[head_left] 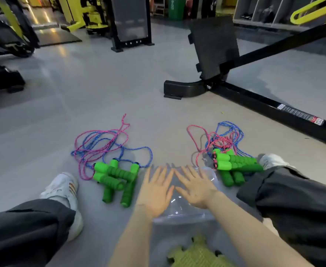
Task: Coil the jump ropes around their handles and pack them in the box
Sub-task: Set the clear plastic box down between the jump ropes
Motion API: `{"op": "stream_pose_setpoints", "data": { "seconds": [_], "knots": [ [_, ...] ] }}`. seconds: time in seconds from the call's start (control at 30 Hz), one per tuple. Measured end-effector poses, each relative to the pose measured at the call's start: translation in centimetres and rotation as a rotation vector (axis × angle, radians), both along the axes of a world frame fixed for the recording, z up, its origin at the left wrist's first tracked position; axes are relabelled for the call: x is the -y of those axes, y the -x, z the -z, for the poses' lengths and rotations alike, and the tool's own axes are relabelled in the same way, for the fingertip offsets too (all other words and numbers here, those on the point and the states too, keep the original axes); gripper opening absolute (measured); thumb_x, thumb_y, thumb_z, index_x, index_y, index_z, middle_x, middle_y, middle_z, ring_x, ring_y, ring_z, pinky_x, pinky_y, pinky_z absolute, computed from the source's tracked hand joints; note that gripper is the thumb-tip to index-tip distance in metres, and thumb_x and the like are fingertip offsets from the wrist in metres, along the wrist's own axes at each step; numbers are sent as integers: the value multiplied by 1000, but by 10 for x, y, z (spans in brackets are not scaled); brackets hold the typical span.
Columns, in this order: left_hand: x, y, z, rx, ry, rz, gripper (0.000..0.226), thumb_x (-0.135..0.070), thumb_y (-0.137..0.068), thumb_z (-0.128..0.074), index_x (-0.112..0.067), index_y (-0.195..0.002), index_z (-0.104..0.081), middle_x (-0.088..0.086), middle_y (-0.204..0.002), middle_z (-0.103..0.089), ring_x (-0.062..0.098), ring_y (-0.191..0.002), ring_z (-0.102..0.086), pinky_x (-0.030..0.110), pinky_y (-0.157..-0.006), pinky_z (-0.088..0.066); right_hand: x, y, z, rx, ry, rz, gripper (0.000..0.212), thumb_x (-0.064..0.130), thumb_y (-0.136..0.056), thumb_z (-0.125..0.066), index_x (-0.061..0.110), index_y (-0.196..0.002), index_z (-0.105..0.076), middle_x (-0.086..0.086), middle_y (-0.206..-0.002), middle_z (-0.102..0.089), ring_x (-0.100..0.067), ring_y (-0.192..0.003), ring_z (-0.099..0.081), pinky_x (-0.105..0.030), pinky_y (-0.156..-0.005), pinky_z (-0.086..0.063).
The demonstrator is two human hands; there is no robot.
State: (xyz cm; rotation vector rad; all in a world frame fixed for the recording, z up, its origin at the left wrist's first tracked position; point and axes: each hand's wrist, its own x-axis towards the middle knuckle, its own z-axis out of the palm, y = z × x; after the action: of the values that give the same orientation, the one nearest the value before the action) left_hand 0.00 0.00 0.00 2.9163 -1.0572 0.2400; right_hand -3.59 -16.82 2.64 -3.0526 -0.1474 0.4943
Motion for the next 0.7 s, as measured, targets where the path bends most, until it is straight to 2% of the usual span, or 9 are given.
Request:
{"op": "stream_pose_setpoints", "data": {
  "seconds": [0.17,0.2,0.27,0.33,0.43,0.5,0.57,0.63,0.7],
  "knots": [
    [7,6,40,-137,79,-90,54,-35,-82,-36,-11,-119,-67,8,-121,-66,26,-111,-63,47,-101,-24,-6,4,35,50,-84,30,117,72,-49,42,27,-149,5,-1,-146,27,-27,-145,10,-40,-107,24],
    [8,3,41,-145,91,-104,55,-35,-81,-36,-12,-121,-66,8,-124,-64,26,-113,-62,46,-102,-23,-5,-1,37,67,-64,6,106,71,-62,35,25,-150,-3,-3,-149,20,-30,-145,2,-40,-107,21],
    [7,-8,42,-133,132,-123,55,-36,-82,-37,-13,-124,-63,7,-128,-62,26,-117,-59,44,-102,-22,-5,-10,40,103,-17,-19,81,60,-90,11,19,-146,-31,-10,-153,-19,-35,-138,-31,-46,-109,-2],
    [5,-17,43,-123,152,-91,55,-36,-84,-37,-12,-127,-61,8,-130,-60,27,-120,-58,45,-103,-21,-5,-19,44,129,-39,0,71,53,-96,1,17,-141,-40,-12,-147,-38,-34,-130,-44,-49,-105,-13],
    [-2,-35,45,-74,152,-71,55,-37,-86,-35,-10,-128,-60,10,-132,-59,28,-121,-56,47,-105,-19,-7,-30,38,148,-121,-31,86,65,-77,16,19,-148,-1,-5,-155,10,-25,-144,7,-42,-113,15],
    [-11,-45,46,-23,147,-59,55,-36,-88,-34,-9,-128,-60,12,-131,-59,30,-121,-56,50,-105,-20,-3,-36,31,122,-160,-112,87,66,-72,14,19,-145,9,-1,-148,22,-19,-139,20,-37,-112,19],
    [-22,-52,44,38,169,-28,54,-35,-89,-35,-5,-127,-60,15,-128,-60,33,-119,-57,55,-102,-26,0,-31,25,176,-129,-235,81,65,-86,1,15,-148,-16,-10,-155,-8,-30,-143,-11,-43,-116,-3],
    [-26,-52,38,125,231,55,47,-29,-87,-39,-4,-121,-61,17,-118,-64,32,-109,-60,51,-94,-40,7,-22,32,231,11,-348,71,62,-92,-19,15,-139,-44,-14,-139,-49,-33,-122,-52,-45,-105,-38],
    [-25,-43,33,225,268,197,31,-22,-83,-40,-9,-108,-54,11,-97,-66,28,-90,-54,37,-77,-40,11,-9,39,329,102,-466,70,64,-84,-39,14,-133,-45,-10,-124,-60,-27,-102,-60,-40,-92,-43]
  ]
}}
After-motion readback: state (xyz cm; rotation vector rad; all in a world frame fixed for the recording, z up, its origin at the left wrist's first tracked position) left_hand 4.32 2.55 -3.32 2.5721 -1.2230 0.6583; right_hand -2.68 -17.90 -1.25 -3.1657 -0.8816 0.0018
